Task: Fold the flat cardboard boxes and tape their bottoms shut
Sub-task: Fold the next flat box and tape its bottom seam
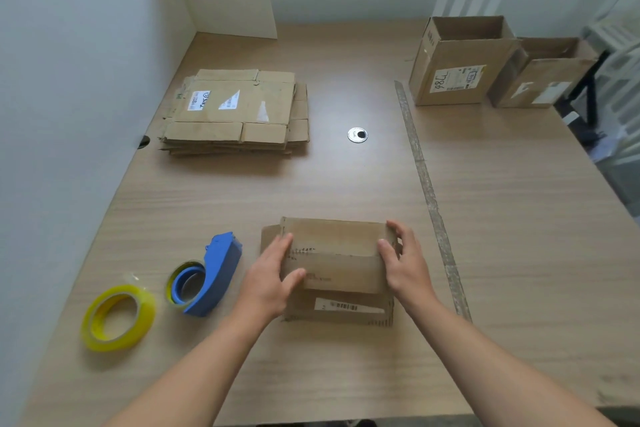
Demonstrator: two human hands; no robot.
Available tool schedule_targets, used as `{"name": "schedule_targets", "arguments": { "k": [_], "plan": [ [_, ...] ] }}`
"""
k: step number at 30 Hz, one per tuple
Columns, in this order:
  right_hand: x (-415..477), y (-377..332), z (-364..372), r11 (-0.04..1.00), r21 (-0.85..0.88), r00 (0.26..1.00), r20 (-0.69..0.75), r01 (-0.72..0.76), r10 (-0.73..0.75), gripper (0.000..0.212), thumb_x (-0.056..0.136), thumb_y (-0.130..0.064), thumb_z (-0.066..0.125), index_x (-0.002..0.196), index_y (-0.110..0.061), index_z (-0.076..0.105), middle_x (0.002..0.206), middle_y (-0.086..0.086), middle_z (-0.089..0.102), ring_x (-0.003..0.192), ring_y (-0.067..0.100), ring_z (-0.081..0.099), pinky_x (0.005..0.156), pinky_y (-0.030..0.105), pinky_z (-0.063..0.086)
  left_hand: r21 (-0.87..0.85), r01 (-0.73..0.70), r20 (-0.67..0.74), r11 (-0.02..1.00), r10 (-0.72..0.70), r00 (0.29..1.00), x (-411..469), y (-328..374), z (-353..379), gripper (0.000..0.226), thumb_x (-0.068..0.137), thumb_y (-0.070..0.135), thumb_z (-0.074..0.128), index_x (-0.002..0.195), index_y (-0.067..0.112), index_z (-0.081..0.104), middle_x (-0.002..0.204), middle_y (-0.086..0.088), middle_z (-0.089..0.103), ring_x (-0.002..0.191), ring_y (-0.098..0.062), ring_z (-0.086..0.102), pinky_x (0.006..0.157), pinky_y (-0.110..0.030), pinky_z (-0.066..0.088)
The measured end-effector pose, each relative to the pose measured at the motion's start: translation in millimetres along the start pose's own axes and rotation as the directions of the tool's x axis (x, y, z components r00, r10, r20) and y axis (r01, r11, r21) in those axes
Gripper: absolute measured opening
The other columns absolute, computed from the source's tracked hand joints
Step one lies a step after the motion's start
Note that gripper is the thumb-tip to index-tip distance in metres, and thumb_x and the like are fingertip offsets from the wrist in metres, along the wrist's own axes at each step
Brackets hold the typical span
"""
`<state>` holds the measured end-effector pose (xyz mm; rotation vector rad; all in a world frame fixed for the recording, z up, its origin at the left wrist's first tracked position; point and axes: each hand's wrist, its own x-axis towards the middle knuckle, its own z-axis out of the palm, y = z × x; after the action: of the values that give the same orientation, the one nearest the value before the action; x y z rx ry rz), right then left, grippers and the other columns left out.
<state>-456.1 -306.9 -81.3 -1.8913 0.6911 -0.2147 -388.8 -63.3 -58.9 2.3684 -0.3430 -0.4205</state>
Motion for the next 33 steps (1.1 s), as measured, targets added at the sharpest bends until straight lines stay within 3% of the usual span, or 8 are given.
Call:
{"name": "schedule_targets", "arguments": {
  "k": [5, 8, 10, 12, 17, 20, 26, 33],
  "plan": [
    [-5.1, 9.2, 0.7, 0.997, 0.014, 0.99, 0.117, -0.08, 0.077, 0.044, 0.1, -0.028, 0.057, 0.143, -0.027, 0.048, 0.142, -0.006, 0.048, 0.129, 0.006, 0.043, 0.113, 0.027, 0.033, -0.109, 0.071, 0.007, 0.991, -0.071, 0.997, -11.5, -9.2, 16.6, 0.078, 0.089, 0.028, 0.073, 0.154, 0.029, 0.032, 0.156, 0.011, 0.036, 0.143, -0.007, 0.033, 0.119, -0.027, 0.026],
    [-6.0, 11.0, -1.2, 0.979, 0.168, 0.96, 0.272, -0.114, 0.065, 0.049, 0.1, -0.029, 0.056, 0.147, -0.03, 0.043, 0.152, -0.014, 0.039, 0.138, -0.002, 0.035, 0.115, 0.022, 0.027, -0.047, 0.078, -0.02, 0.996, -0.079, 0.997, -3.2, -11.5, 8.6, 0.072, 0.09, 0.029, 0.072, 0.152, 0.024, 0.037, 0.155, 0.007, 0.039, 0.142, -0.01, 0.035, 0.117, -0.024, 0.024],
    [-6.6, 14.5, -0.8, 0.98, 0.156, 0.947, 0.314, -0.125, 0.071, 0.052, 0.1, -0.025, 0.057, 0.149, -0.031, 0.04, 0.153, -0.011, 0.038, 0.14, 0.004, 0.037, 0.119, 0.029, 0.029, 0.011, 0.079, -0.013, 0.997, -0.079, 0.997, -3.2, -14.5, 4.8, 0.067, 0.091, 0.029, 0.07, 0.151, 0.023, 0.04, 0.156, 0.003, 0.039, 0.144, -0.012, 0.033, 0.116, -0.021, 0.019],
    [-7.9, 19.8, 2.9, 0.989, 0.078, 0.954, 0.284, -0.126, 0.099, 0.055, 0.099, -0.023, 0.059, 0.149, -0.031, 0.04, 0.144, -0.004, 0.042, 0.131, 0.013, 0.047, 0.117, 0.036, 0.034, 0.028, 0.091, 0.016, 0.995, -0.091, 0.996, -7.7, -19.2, 5.2, 0.065, 0.092, 0.029, 0.069, 0.15, 0.023, 0.041, 0.159, 0.003, 0.033, 0.146, -0.013, 0.029, 0.117, -0.023, 0.019],
    [-15.3, 29.0, 16.1, 0.997, -0.046, 0.98, 0.187, -0.06, 0.067, 0.055, 0.098, -0.029, 0.06, 0.148, -0.038, 0.039, 0.124, -0.007, 0.041, 0.114, 0.007, 0.045, 0.1, 0.019, 0.03, 0.015, 0.081, 0.008, 0.997, -0.081, 0.997, -11.3, -27.0, 9.8, 0.061, 0.091, 0.028, 0.07, 0.147, 0.021, 0.046, 0.16, 0.014, 0.024, 0.145, -0.008, 0.029, 0.118, -0.027, 0.026],
    [-14.3, 26.6, 20.0, 0.996, -0.084, 0.989, 0.143, -0.026, 0.038, 0.054, 0.097, -0.03, 0.06, 0.148, -0.033, 0.041, 0.125, -0.006, 0.04, 0.117, 0.009, 0.043, 0.101, 0.019, 0.029, 0.038, 0.074, 0.003, 0.997, -0.074, 0.997, -10.2, -26.1, 10.0, 0.063, 0.092, 0.028, 0.069, 0.149, 0.021, 0.044, 0.16, 0.011, 0.028, 0.144, -0.01, 0.033, 0.117, -0.036, 0.033],
    [-12.9, 18.8, 30.4, 0.99, -0.137, 0.993, 0.114, -0.015, 0.031, 0.052, 0.097, -0.026, 0.061, 0.146, -0.024, 0.041, 0.129, 0.006, 0.039, 0.123, 0.026, 0.045, 0.112, 0.036, 0.032, 0.048, 0.049, -0.013, 0.998, -0.048, 0.999, -13.2, -22.3, 16.4, 0.058, 0.091, 0.028, 0.071, 0.144, 0.021, 0.05, 0.156, 0.011, 0.033, 0.143, -0.012, 0.037, 0.117, -0.023, 0.022],
    [-12.4, 25.7, 19.5, 0.99, -0.129, 0.99, 0.138, 0.048, -0.03, 0.052, 0.098, -0.025, 0.06, 0.148, -0.025, 0.044, 0.143, 0.004, 0.043, 0.136, 0.019, 0.04, 0.111, 0.023, 0.027, 0.051, 0.016, 0.0, 0.999, -0.016, 1.0, -8.8, -31.8, 10.2, 0.068, 0.089, 0.034, 0.072, 0.149, 0.021, 0.043, 0.155, 0.014, 0.03, 0.141, 0.003, 0.026, 0.114, -0.01, 0.012]
  ]
}}
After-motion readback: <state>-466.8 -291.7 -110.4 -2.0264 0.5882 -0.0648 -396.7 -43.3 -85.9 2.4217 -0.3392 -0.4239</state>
